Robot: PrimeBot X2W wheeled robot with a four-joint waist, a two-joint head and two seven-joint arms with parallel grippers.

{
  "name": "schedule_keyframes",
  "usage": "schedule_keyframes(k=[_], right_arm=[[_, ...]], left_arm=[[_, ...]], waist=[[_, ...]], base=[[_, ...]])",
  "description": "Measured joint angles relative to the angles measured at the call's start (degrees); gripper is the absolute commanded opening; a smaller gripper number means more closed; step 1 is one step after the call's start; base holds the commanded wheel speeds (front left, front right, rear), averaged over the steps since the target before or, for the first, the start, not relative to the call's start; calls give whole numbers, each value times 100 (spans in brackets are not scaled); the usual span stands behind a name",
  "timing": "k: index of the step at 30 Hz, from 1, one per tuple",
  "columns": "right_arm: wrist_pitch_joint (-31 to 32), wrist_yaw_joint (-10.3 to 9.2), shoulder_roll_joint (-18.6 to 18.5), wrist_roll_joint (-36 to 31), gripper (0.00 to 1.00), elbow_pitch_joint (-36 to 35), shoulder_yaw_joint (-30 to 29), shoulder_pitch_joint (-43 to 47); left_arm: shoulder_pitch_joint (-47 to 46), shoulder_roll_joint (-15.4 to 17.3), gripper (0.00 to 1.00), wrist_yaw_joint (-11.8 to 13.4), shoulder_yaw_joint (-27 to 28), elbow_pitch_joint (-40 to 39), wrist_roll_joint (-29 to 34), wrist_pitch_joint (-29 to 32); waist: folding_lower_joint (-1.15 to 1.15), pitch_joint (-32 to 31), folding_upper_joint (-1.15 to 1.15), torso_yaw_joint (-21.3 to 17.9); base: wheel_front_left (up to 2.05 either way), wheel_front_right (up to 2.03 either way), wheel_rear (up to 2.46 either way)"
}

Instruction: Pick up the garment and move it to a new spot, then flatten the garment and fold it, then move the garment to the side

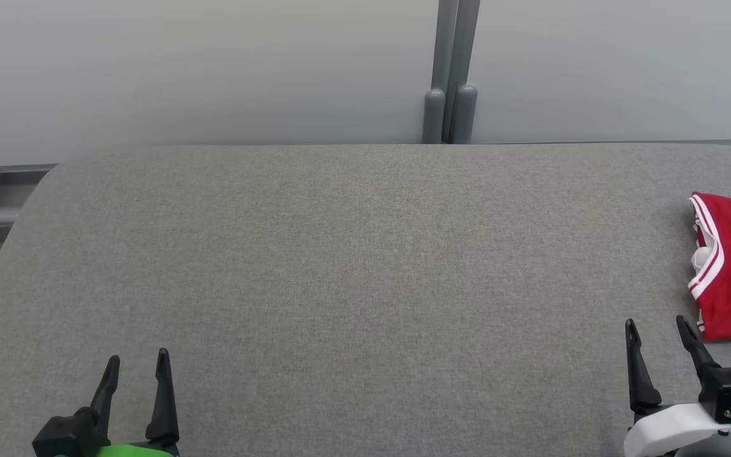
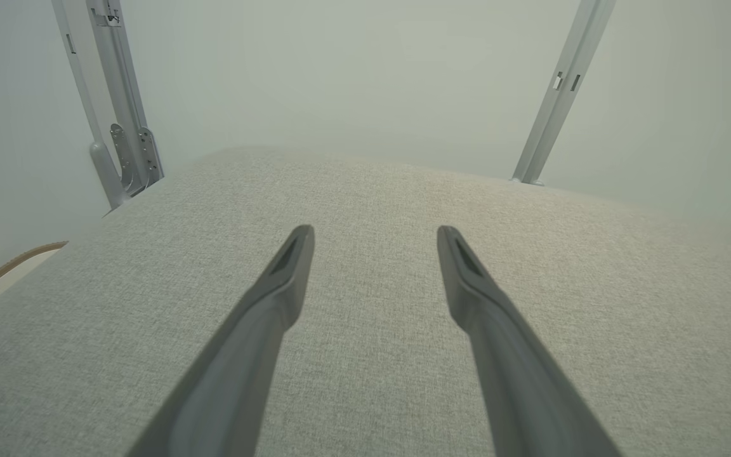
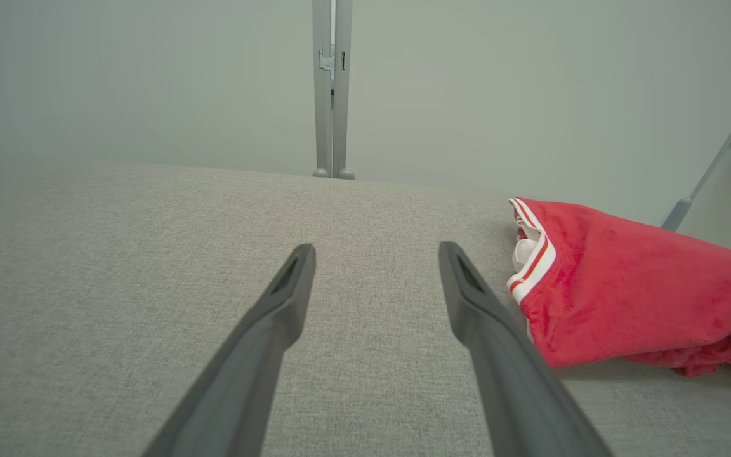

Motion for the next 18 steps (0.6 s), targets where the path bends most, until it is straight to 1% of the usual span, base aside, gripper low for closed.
schedule_keyframes(k=[7, 18], right_arm=[[0, 0, 26, -110, 100, -42, -85, -13], [0, 0, 34, 10, 100, -27, -32, -17]], left_arm=[[1, 108, 100, -46, -211, 62, -179, 0], [-1, 166, 100, -53, -268, 107, -236, 0]], waist=[[0, 3, 0, -68], [0, 2, 0, -169]], base=[[0, 0, 0], [0, 0, 0]])
